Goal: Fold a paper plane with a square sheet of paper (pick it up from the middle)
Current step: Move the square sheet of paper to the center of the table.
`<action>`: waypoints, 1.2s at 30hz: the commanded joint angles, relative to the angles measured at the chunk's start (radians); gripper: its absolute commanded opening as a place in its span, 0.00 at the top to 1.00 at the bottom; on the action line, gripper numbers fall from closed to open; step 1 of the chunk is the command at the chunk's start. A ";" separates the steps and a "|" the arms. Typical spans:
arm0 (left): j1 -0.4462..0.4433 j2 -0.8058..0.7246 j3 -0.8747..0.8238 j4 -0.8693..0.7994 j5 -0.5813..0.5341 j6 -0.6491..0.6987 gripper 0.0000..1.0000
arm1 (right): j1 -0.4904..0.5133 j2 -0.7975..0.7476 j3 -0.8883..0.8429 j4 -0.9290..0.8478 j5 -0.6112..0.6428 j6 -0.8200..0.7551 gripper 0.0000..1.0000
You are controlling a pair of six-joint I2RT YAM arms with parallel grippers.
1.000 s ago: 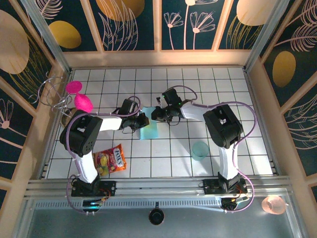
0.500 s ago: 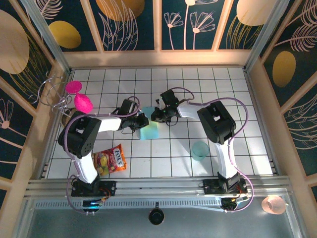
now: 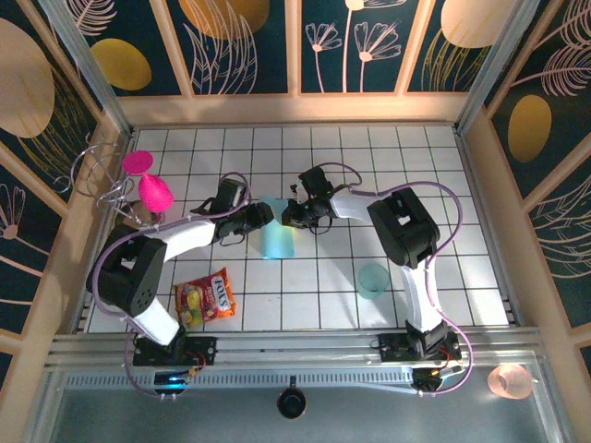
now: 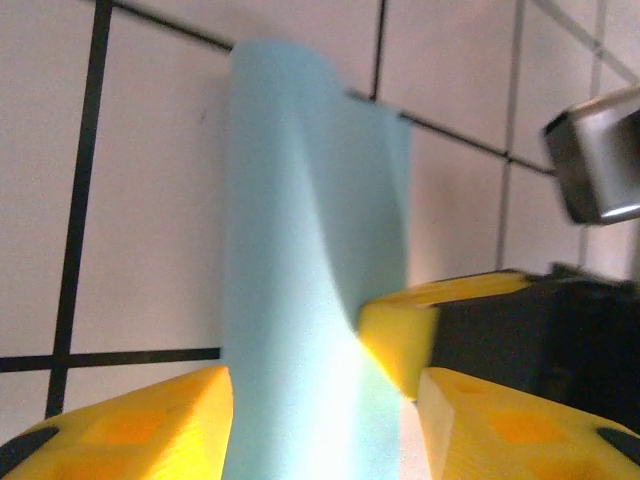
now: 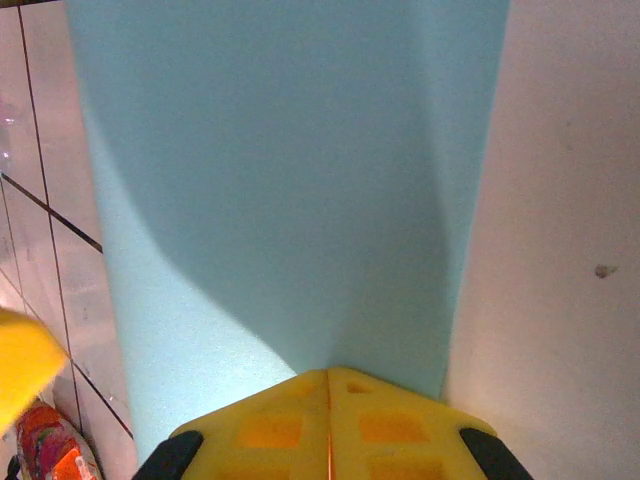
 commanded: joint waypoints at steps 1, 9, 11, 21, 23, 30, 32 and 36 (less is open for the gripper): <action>-0.001 0.044 0.014 -0.030 0.016 0.010 0.45 | 0.000 0.020 0.017 -0.027 -0.005 0.007 0.91; -0.011 0.137 0.050 -0.021 0.074 0.033 0.51 | -0.024 -0.050 0.014 0.074 -0.089 0.050 0.88; -0.019 0.152 0.061 -0.025 0.081 0.042 0.56 | -0.037 -0.091 -0.005 0.117 -0.094 0.069 0.85; -0.088 0.193 0.113 0.009 0.120 0.030 0.74 | -0.155 -0.278 -0.183 0.140 0.000 0.061 0.83; -0.098 0.198 0.113 0.018 0.118 0.020 0.74 | -0.172 -0.300 -0.218 0.140 0.008 0.048 0.83; -0.101 0.228 0.113 0.014 0.036 -0.057 0.70 | -0.191 -0.308 -0.261 0.134 0.006 0.031 0.83; -0.106 0.242 0.113 0.009 0.034 -0.062 0.68 | -0.192 -0.306 -0.265 0.143 0.000 0.031 0.83; -0.115 0.277 0.113 -0.030 0.012 -0.044 0.68 | -0.190 -0.300 -0.266 0.156 -0.012 0.032 0.83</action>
